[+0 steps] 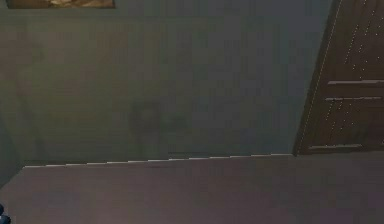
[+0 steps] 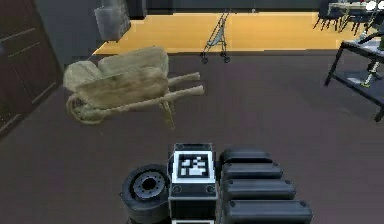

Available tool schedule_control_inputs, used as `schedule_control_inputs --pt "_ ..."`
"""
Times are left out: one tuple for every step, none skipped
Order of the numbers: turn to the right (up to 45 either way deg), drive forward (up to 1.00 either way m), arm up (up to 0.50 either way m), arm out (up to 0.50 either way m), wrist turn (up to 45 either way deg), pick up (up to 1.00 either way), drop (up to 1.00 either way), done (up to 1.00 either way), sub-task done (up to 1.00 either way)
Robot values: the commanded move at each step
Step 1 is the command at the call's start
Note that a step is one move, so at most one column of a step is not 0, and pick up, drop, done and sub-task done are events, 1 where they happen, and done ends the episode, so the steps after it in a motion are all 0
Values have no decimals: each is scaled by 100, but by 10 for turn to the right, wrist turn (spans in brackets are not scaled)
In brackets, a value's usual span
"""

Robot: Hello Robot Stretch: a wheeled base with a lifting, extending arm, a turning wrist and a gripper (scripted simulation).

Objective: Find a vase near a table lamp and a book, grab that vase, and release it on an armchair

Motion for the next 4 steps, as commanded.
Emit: schedule_control_inputs --pt "-450 0 0 0 0 0 0 0 0" --pt "-450 0 0 0 0 0 0 0 0" --pt "-120 0 0 0 0 0 0 0 0" --pt "-450 0 0 0 0 0 0 0 0"
